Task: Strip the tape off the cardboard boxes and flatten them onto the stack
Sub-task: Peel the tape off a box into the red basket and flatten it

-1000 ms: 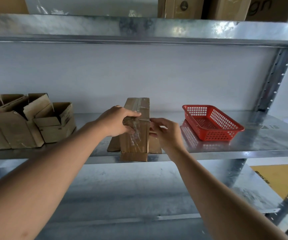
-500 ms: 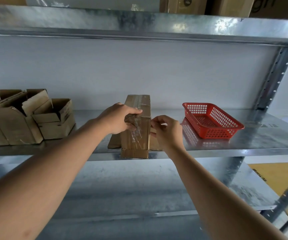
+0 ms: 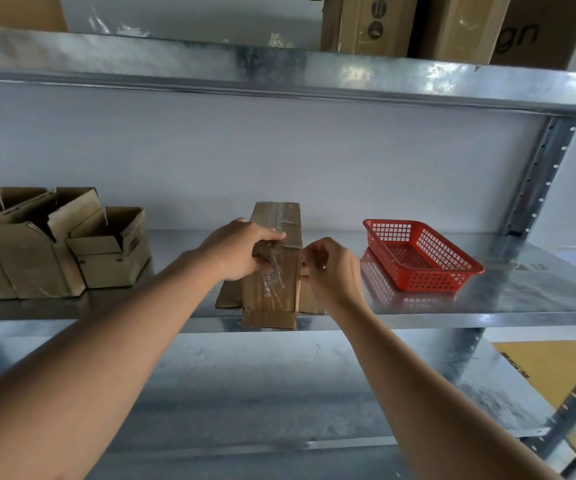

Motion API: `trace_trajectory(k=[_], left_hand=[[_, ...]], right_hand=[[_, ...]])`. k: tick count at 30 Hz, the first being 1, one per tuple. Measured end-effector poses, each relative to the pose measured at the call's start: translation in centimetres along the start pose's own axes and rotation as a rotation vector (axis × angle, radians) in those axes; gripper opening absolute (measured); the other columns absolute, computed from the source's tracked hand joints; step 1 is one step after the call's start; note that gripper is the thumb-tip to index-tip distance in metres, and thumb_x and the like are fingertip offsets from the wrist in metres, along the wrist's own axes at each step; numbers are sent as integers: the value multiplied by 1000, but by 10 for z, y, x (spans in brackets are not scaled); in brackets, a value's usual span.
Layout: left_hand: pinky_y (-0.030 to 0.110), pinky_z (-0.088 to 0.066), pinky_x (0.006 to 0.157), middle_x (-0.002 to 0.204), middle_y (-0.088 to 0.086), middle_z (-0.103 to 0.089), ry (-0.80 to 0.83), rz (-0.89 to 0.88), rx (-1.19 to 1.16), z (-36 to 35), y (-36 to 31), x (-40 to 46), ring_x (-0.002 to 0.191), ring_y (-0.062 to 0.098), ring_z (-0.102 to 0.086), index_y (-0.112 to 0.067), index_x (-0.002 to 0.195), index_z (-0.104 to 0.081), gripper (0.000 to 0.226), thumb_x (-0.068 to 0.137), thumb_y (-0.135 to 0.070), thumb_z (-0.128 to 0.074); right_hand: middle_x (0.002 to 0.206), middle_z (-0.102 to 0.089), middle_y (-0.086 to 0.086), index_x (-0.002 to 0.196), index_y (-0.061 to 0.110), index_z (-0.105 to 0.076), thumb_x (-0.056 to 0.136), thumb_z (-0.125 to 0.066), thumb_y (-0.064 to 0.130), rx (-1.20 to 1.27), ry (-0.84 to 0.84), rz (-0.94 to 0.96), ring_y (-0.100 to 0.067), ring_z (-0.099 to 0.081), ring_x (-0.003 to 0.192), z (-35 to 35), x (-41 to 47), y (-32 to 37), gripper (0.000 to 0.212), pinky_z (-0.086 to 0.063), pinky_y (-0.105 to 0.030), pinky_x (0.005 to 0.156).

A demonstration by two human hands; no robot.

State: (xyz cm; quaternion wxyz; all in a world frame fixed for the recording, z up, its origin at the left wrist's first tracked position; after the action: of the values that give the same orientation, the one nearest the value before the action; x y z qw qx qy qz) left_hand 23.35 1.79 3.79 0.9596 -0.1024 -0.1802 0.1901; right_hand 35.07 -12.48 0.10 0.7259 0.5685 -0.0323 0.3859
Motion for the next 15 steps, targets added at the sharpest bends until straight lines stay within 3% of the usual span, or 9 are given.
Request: trace_trajectory(k=[2,4,8,15], left_hand=[[40,-43,114,155,-6,-51,2,-1,0,-1,0,1,139,23,-51,-38,150,-51,82,78,-33,-90],[40,-44,113,154,-4,-52,7,9,-13,-2,1,1,138,24,-52,-38,150,-51,83,78,-32,-91],[43,-45,113,154,-3,-52,12,20,-22,-2,3,2,138,25,-52,-40,149,-51,83,77,-34,-91],[45,-46,111,152,-2,-54,28,20,5,-3,4,3,135,26,-54,-46,148,-49,82,77,-41,-89]], right_hand=[[84,-73,-3,94,10,-70,96,-70,10,39,55,15,-20,-72,79,0,-1,1,2,-64,-28,64],[86,-73,-7,95,7,-70,94,-72,6,90,81,12,-20,-74,81,1,-3,1,3,-63,-25,63],[80,-74,-5,92,7,-71,95,-68,4,86,99,-21,-17,-75,72,-2,1,-4,5,-65,-42,73],[89,-72,-11,93,8,-63,102,-55,6,-45,213,-25,-25,-75,80,-6,3,6,11,-61,-48,81]])
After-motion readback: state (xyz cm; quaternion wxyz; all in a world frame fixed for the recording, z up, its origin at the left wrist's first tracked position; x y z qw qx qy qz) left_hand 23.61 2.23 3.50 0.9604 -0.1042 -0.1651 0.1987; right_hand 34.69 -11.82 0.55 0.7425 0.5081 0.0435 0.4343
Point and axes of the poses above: each hand's wrist, its own x-axis towards the middle knuckle, its own z-axis out of the back of the hand, y = z × x, the point moved 7 cm from there along x, towards the middle knuckle
